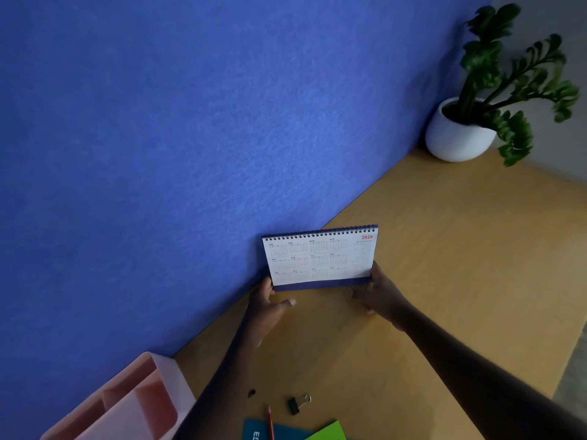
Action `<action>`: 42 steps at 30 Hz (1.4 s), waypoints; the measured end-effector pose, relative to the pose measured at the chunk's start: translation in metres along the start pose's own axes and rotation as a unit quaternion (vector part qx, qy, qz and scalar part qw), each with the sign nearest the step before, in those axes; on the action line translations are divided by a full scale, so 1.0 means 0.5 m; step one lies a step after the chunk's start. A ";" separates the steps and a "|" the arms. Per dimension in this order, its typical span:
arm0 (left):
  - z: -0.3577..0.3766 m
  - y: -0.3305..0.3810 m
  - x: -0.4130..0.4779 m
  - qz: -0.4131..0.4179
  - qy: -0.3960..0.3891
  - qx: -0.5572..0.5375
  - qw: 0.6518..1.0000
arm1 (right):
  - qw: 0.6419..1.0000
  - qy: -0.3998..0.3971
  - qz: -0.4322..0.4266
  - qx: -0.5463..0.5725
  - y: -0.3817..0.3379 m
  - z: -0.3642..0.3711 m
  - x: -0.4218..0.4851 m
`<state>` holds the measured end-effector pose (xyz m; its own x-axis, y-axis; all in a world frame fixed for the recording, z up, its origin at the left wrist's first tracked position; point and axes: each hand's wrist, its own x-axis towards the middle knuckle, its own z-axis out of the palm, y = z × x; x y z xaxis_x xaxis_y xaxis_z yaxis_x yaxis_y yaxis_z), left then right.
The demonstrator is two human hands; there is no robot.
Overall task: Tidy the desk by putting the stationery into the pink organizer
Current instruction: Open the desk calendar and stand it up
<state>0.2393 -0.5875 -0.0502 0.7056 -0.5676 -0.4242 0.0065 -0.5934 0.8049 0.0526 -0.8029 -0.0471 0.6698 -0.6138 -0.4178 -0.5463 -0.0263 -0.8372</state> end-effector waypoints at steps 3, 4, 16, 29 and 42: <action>-0.001 -0.014 -0.007 -0.004 0.011 -0.011 1.000 | 1.000 0.000 0.009 -0.004 -0.004 -0.001 -0.001; 0.000 -0.020 -0.014 -0.007 0.018 -0.023 1.000 | 1.000 0.001 0.010 -0.004 -0.006 0.000 -0.003; 0.023 -0.080 -0.145 0.007 0.109 -0.033 0.993 | 0.981 0.018 0.000 0.193 -0.007 0.005 -0.011; -0.021 -0.113 -0.352 0.040 0.256 -0.238 0.936 | 0.935 0.156 0.018 0.318 0.032 0.033 -0.079; 0.005 -0.168 -0.690 -0.086 0.272 -0.297 0.911 | 0.979 -0.016 0.009 0.205 0.093 0.219 -0.474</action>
<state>-0.0065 -0.3432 0.0276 0.9038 -0.0317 -0.4267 0.4185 -0.1425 0.8970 -0.0763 -0.5722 -0.0258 0.6808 -0.5857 -0.4399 -0.3156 0.3074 -0.8977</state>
